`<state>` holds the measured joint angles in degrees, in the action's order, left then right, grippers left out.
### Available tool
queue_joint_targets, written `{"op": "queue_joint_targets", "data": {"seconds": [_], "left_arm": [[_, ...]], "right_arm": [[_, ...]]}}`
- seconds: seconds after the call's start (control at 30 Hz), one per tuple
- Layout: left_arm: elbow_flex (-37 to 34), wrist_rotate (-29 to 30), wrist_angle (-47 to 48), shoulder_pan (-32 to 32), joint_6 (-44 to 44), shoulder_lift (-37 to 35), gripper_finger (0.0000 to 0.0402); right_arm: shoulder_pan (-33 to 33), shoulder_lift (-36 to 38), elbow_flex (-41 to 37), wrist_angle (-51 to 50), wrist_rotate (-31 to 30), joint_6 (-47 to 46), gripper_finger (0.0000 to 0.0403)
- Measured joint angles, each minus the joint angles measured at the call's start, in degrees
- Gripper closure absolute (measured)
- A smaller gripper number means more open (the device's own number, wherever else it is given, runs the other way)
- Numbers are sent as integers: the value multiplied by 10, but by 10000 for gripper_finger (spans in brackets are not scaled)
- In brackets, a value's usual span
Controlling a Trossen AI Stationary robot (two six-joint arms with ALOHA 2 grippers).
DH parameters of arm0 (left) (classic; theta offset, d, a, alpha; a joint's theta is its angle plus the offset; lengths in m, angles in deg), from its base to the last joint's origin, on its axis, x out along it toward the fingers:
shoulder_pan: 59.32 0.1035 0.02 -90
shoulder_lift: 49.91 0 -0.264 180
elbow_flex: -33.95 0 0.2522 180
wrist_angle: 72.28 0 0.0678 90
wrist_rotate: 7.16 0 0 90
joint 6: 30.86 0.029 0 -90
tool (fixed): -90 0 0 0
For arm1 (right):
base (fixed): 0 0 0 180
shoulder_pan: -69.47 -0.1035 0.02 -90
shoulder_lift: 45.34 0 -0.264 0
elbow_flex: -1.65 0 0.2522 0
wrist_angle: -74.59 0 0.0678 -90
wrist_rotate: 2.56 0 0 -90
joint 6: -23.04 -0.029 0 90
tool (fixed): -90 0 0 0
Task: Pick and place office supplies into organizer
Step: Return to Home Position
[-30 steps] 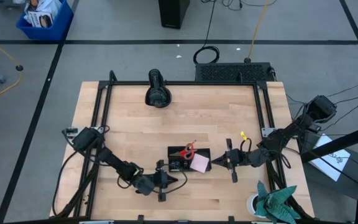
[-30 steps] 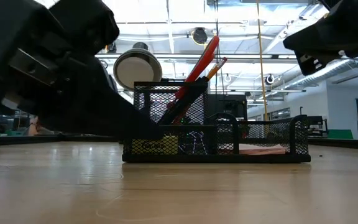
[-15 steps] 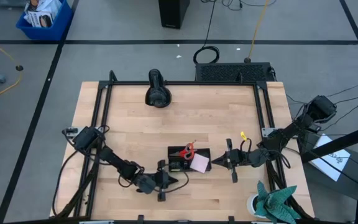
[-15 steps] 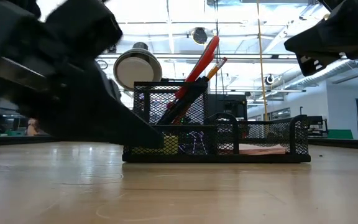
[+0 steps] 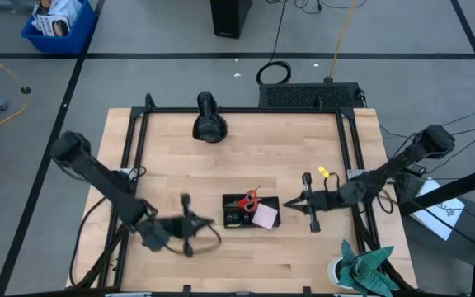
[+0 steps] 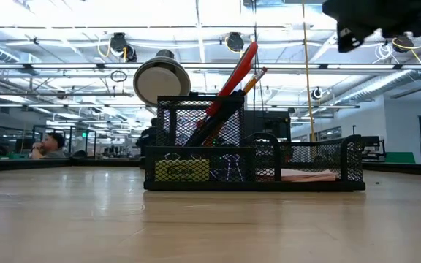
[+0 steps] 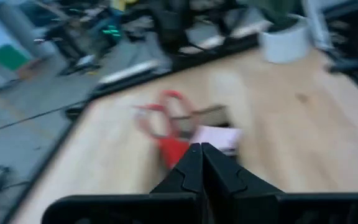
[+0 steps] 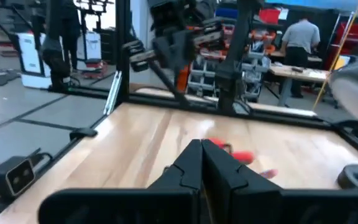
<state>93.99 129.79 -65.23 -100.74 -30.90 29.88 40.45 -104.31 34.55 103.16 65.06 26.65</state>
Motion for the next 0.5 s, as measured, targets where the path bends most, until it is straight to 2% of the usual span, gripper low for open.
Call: {"op": "queue_joint_targets", "data": {"seconds": [0.13, 0.27, 0.37, 0.5], "left_arm": [[0, 31, 55, 9, 45, -90, 399], [-27, 33, 25, 8, 101, -147, 400], [-94, 23, -79, 29, 140, -178, 399], [-213, -63, -237, 89, 139, -214, 400]], "right_arm": [[77, 87, 0, -94, 61, -9, 403], [133, 170, 0, -206, 107, -14, 403], [160, 216, -19, -202, 154, -14, 403], [193, 261, -76, -133, 203, -34, 403]]}}
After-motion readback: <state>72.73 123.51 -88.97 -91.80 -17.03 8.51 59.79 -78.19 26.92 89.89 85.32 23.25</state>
